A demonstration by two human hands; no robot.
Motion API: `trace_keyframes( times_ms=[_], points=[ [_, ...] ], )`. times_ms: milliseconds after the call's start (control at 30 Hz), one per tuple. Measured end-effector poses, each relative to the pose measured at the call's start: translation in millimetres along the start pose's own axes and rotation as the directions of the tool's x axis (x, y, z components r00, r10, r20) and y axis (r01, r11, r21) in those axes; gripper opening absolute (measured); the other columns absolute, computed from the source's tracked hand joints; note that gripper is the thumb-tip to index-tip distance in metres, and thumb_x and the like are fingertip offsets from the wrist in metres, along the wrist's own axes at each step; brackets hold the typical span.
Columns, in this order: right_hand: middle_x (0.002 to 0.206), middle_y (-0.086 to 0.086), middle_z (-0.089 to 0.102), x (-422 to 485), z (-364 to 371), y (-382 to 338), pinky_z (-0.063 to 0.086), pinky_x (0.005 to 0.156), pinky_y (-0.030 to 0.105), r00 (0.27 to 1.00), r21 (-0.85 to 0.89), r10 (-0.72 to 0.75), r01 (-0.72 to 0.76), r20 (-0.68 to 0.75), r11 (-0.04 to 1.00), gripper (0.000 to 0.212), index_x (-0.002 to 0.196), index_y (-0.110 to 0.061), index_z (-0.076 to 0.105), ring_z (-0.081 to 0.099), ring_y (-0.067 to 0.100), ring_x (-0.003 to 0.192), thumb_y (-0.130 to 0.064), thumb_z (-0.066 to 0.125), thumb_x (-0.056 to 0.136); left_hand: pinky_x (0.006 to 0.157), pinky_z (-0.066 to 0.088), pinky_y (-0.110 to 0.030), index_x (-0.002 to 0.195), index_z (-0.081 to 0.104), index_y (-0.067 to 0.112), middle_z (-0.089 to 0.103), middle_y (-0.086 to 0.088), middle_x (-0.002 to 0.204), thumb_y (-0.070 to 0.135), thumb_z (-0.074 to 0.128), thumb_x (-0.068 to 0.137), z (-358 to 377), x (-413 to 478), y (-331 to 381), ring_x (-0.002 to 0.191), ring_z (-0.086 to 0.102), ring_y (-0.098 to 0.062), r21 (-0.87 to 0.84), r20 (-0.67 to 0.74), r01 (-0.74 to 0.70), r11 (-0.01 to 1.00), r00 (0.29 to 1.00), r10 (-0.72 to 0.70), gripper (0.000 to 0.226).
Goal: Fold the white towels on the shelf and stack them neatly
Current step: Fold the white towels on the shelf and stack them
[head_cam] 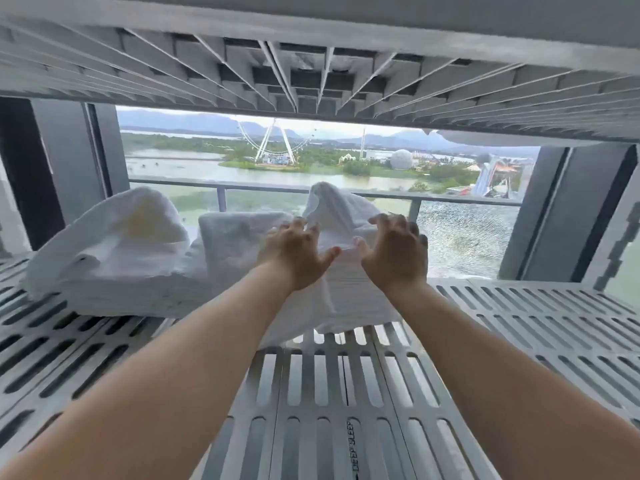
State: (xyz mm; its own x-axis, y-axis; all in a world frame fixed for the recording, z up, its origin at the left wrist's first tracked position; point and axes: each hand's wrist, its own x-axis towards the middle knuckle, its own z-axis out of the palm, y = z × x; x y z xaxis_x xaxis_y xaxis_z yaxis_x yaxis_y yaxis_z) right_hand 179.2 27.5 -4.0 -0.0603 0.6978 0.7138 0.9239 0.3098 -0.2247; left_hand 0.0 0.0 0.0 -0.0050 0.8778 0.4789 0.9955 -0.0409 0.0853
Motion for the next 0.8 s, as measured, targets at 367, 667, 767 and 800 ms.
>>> trace_keyframes(
  times_ms=[367, 667, 767, 800],
  points=[
    [0.113, 0.009, 0.063, 13, 24, 27, 0.05, 0.086, 0.043, 0.993, 0.0, -0.041, 0.041, 0.115, 0.999, 0.055, 0.122, -0.02, 0.058, 0.058, 0.03, 0.105, -0.064, 0.047, 0.091, 0.106, 0.035, -0.048, 0.153, 0.026, 0.02, 0.053, -0.014, 0.143, 0.062, 0.035, 0.091, 12, 57, 23, 0.131, 0.049, -0.034, 0.004, 0.163, 0.301, 0.954, 0.941, -0.297, 0.076],
    [0.107, 0.009, 0.061, 17, 36, 40, 0.05, 0.077, 0.039, 0.995, 0.172, -0.078, 0.067, 0.062, 0.983, 0.036, 0.107, -0.015, 0.061, 0.055, 0.03, 0.105, -0.048, 0.052, 0.098, 0.112, 0.035, -0.048, 0.148, 0.033, 0.02, 0.055, -0.009, 0.14, 0.023, 0.061, 0.086, 16, 62, 33, 0.13, 0.051, -0.029, -0.307, 0.027, 0.179, 0.935, 0.983, -0.18, 0.069],
    [0.102, 0.01, 0.062, 20, 38, 40, 0.043, 0.067, 0.033, 1.0, 0.278, -0.019, 0.023, -0.016, 0.96, 0.03, 0.101, -0.013, 0.06, 0.057, 0.031, 0.098, -0.043, 0.053, 0.099, 0.101, 0.041, -0.028, 0.144, 0.041, 0.018, 0.056, -0.011, 0.135, 0.007, 0.058, 0.083, 15, 59, 39, 0.125, 0.055, -0.025, -0.459, -0.063, 0.043, 0.888, 0.995, -0.08, 0.064],
    [0.099, 0.009, 0.062, 20, 38, 40, 0.04, 0.065, 0.032, 0.999, 0.312, 0.019, -0.003, -0.051, 0.95, 0.029, 0.1, -0.013, 0.059, 0.058, 0.031, 0.095, -0.042, 0.052, 0.1, 0.097, 0.039, -0.022, 0.142, 0.044, 0.018, 0.055, -0.011, 0.134, 0.003, 0.056, 0.082, 15, 57, 41, 0.124, 0.055, -0.024, -0.493, -0.094, 0.005, 0.87, 0.994, -0.059, 0.063]
  ],
)
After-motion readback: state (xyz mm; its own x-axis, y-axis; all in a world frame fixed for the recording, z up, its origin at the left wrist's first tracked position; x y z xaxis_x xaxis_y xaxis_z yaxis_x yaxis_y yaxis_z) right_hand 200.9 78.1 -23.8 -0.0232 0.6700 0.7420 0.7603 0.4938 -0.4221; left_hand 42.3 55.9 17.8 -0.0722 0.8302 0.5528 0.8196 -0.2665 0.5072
